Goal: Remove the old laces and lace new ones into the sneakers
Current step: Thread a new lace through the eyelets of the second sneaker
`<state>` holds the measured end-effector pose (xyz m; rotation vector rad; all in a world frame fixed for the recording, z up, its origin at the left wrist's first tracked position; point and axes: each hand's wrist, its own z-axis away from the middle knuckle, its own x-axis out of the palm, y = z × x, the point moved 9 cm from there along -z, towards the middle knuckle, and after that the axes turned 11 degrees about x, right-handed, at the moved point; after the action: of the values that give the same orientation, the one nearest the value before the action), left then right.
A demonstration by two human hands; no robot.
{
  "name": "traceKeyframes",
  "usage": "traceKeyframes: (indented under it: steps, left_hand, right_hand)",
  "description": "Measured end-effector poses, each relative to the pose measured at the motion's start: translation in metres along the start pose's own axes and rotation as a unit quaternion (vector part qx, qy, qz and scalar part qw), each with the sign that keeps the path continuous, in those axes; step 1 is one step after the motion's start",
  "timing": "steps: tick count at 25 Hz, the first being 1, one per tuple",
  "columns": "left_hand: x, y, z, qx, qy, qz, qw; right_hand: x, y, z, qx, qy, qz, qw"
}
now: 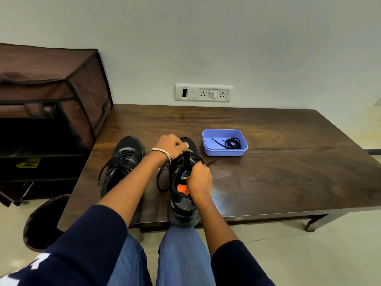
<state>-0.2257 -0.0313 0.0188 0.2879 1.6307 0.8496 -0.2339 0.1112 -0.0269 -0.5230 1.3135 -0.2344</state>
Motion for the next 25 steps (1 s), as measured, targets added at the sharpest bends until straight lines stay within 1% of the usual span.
traceKeyframes:
  steps: [1, 2, 3, 4, 7, 9, 12, 14, 16, 18, 19, 20, 21, 22, 23, 24, 25]
  left_hand:
    - [0.01, 0.001, -0.001, 0.017, -0.048, -0.113, 0.992]
    - [0.019, 0.0, 0.0, 0.015, -0.083, -0.18, 0.98]
    - [0.023, 0.0, 0.0, 0.005, -0.098, -0.202, 0.974]
    - [0.024, 0.003, 0.0, -0.005, -0.097, -0.205, 0.974]
    - [0.025, 0.017, 0.0, -0.019, -0.059, -0.249, 0.966]
    - [0.028, 0.023, 0.004, -0.015, -0.014, -0.29, 0.957]
    - [0.034, 0.026, 0.009, 0.0, 0.024, -0.295, 0.955]
    - [0.029, 0.025, 0.011, 0.004, 0.037, -0.265, 0.964]
    - [0.02, 0.012, 0.011, -0.013, 0.065, -0.187, 0.98]
    - [0.01, -0.002, 0.017, -0.034, 0.125, -0.072, 0.989]
    - [0.003, -0.009, 0.02, -0.04, 0.171, 0.027, 0.984]
    - [-0.003, -0.014, 0.025, -0.045, 0.221, 0.179, 0.958]
    - [-0.009, -0.016, 0.029, -0.045, 0.262, 0.353, 0.897]
    - [-0.018, -0.014, 0.032, -0.039, 0.295, 0.501, 0.813]
    - [-0.029, -0.012, 0.034, -0.027, 0.314, 0.599, 0.736]
    - [-0.042, -0.009, 0.036, -0.015, 0.324, 0.656, 0.682]
    - [-0.051, -0.008, 0.037, -0.01, 0.326, 0.683, 0.654]
  right_hand:
    - [-0.001, 0.001, 0.001, 0.002, -0.001, -0.007, 1.0]
    - [-0.002, 0.002, 0.001, 0.006, -0.003, -0.016, 1.0]
    - [-0.004, 0.004, 0.001, 0.013, -0.003, -0.029, 0.999]
    - [-0.006, 0.007, 0.001, 0.024, -0.003, -0.045, 0.999]
    - [-0.01, 0.012, 0.002, 0.047, 0.0, -0.089, 0.995]
    - [-0.01, 0.013, 0.003, 0.052, -0.001, -0.102, 0.993]
    - [-0.011, 0.011, 0.004, 0.052, -0.004, -0.101, 0.994]
    - [-0.012, 0.012, 0.005, 0.051, -0.006, -0.096, 0.994]
    - [-0.013, 0.011, 0.005, 0.051, -0.008, -0.087, 0.995]
    - [-0.013, 0.01, 0.006, 0.048, -0.01, -0.074, 0.996]
    - [-0.013, 0.009, 0.005, 0.045, -0.008, -0.068, 0.997]
    - [-0.013, 0.009, 0.006, 0.045, -0.006, -0.064, 0.997]
    - [-0.014, 0.009, 0.006, 0.046, -0.006, -0.062, 0.997]
    - [-0.013, 0.009, 0.006, 0.046, -0.005, -0.061, 0.997]
    - [-0.013, 0.01, 0.006, 0.047, -0.005, -0.061, 0.997]
    - [-0.013, 0.009, 0.007, 0.047, -0.005, -0.061, 0.997]
    - [-0.014, 0.009, 0.007, 0.047, -0.005, -0.061, 0.997]
